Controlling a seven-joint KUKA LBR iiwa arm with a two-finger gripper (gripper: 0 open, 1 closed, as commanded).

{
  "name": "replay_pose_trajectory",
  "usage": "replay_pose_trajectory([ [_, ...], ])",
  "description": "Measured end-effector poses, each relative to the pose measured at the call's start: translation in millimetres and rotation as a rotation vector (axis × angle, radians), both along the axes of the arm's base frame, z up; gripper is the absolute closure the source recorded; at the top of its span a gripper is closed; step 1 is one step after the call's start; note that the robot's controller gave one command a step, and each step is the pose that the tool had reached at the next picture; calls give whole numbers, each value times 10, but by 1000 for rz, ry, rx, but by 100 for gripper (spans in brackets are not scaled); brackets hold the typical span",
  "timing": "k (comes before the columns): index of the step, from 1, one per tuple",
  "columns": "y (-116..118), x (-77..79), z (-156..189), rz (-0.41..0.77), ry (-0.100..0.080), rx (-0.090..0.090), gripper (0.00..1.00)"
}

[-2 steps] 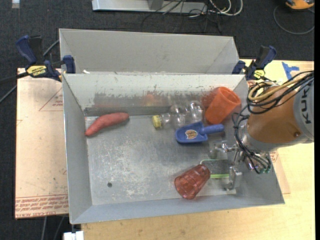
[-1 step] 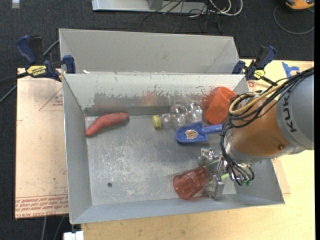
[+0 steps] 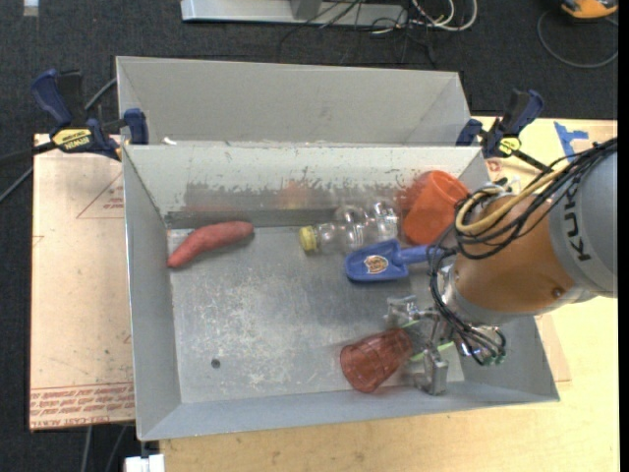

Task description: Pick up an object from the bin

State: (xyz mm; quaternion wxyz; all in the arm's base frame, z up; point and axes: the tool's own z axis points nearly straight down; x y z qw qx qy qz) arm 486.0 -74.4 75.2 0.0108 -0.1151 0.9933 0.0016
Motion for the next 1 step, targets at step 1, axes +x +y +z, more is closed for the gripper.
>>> replay_pose_trajectory([
  [1, 13, 42, -47, -233, 3, 2, 0],
])
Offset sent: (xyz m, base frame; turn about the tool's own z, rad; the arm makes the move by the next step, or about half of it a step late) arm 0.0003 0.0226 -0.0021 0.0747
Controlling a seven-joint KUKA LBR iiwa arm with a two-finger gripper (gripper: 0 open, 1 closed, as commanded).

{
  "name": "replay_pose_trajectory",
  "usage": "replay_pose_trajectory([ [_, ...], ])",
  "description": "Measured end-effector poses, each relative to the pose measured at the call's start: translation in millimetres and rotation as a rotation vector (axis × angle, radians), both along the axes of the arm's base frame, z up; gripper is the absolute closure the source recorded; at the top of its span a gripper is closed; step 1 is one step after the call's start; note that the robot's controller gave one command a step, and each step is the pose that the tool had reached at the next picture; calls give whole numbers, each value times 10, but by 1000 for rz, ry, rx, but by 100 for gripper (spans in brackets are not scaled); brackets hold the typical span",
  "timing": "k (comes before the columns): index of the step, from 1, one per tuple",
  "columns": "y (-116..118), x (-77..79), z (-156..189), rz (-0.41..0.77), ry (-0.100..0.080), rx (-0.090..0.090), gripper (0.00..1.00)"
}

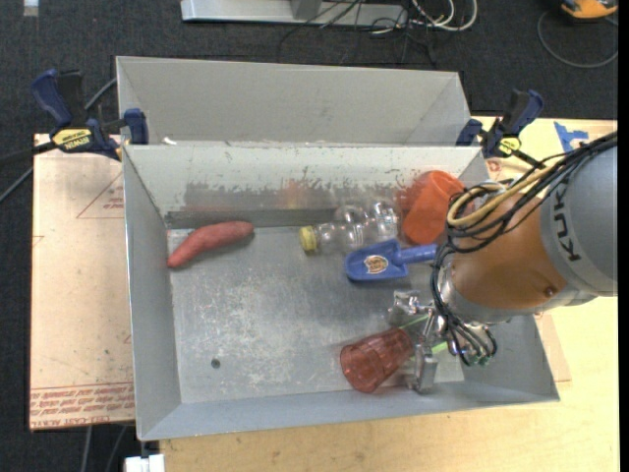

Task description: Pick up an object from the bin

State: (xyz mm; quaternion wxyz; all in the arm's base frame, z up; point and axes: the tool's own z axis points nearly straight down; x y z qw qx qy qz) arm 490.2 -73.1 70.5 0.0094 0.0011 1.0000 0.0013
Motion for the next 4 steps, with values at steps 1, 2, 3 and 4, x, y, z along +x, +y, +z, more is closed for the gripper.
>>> replay_pose_trajectory([
  [1, 218, -11, 35, 154, -12, 0, 0],
  [2, 70, -64, -4, -28, -3, 1, 100],
  [3, 70, -64, -3, -29, -3, 1, 100],
  [4, 85, -107, 1104, -14, -7, 1, 100],
])
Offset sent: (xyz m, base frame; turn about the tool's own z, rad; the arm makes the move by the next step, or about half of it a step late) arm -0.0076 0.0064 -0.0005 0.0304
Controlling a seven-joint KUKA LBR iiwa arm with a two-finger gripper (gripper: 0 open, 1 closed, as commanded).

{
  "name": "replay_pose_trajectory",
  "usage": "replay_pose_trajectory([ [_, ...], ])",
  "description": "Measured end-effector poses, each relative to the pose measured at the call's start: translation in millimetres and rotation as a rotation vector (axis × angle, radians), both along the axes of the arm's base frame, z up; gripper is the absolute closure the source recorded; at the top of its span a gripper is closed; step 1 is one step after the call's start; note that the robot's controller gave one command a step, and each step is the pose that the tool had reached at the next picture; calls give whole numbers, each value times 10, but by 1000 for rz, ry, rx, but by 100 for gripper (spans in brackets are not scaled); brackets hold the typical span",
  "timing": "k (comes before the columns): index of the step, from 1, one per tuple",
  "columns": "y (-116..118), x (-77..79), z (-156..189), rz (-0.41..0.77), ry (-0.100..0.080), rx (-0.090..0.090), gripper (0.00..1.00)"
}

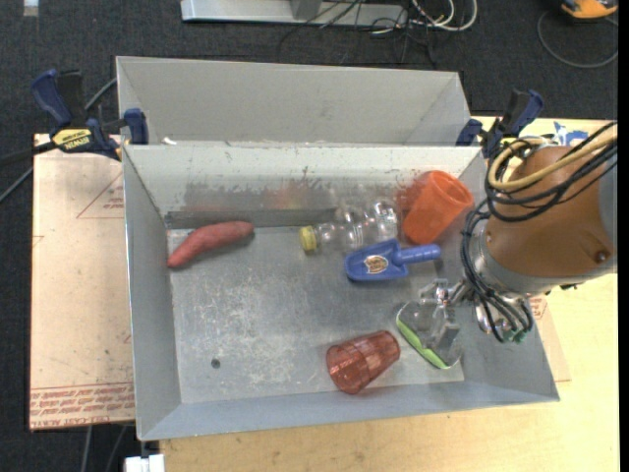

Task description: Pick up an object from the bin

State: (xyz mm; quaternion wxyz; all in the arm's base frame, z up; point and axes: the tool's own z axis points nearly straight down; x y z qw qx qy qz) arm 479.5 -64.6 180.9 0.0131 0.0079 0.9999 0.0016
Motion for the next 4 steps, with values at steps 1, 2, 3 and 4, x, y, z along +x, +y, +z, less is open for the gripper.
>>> replay_pose_trajectory([
  [1, 40, -20, -634, 7, 6, 1, 100],
  [2, 324, 47, -1017, 7, 2, 3, 100],
  [3, 332, 33, -1099, 145, 3, -1, 100],
  [4, 610, 495, -1104, 63, -3, 3, 100],
])
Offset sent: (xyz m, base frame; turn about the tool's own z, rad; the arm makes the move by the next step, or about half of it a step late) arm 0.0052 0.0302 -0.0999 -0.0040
